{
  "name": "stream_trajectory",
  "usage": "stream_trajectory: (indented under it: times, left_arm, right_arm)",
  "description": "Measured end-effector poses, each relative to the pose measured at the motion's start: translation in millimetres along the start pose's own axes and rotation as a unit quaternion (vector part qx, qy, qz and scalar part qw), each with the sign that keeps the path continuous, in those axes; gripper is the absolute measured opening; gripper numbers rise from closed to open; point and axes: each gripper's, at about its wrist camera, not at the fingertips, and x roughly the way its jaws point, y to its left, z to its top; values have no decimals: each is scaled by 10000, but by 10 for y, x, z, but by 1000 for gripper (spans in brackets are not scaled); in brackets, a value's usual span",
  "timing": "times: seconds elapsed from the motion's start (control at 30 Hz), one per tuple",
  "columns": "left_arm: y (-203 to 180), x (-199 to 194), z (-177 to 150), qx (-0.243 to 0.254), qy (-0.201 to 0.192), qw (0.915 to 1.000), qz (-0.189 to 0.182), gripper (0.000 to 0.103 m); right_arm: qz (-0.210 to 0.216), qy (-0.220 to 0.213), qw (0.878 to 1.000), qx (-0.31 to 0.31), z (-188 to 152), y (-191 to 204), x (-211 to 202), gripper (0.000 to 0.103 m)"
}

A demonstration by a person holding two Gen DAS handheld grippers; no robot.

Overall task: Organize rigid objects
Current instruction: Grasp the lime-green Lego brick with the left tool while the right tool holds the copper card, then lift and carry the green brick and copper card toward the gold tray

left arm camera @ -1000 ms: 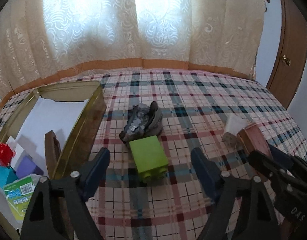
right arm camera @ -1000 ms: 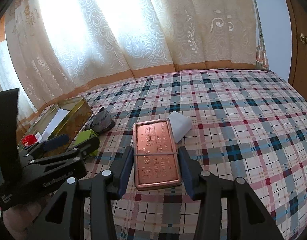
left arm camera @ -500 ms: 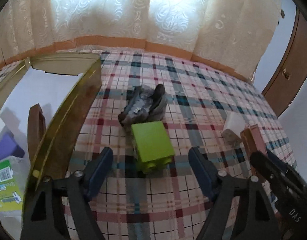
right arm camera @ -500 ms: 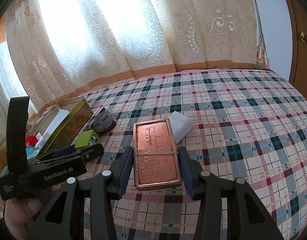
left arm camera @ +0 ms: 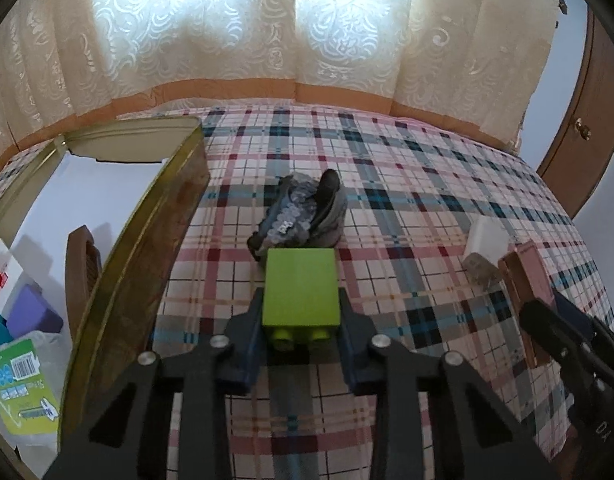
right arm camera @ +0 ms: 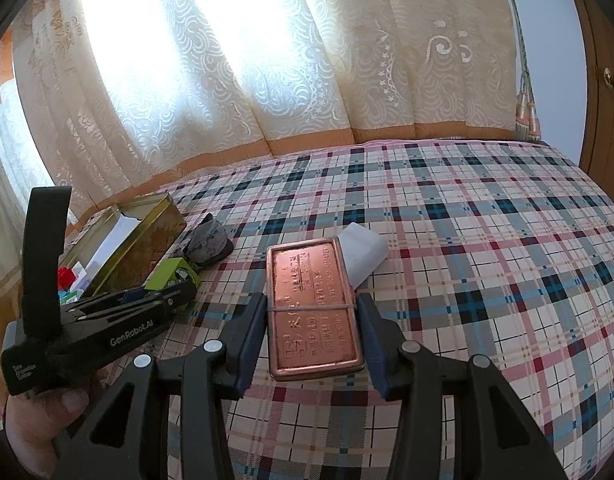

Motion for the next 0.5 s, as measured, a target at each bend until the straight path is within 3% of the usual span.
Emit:
stream_trajectory:
  times: [0.5]
  left_arm:
    - [-81, -363, -146, 303, -650, 9973, 156, 30]
  right_arm:
    - [20, -278, 9995, -123, -8, 56, -104, 48]
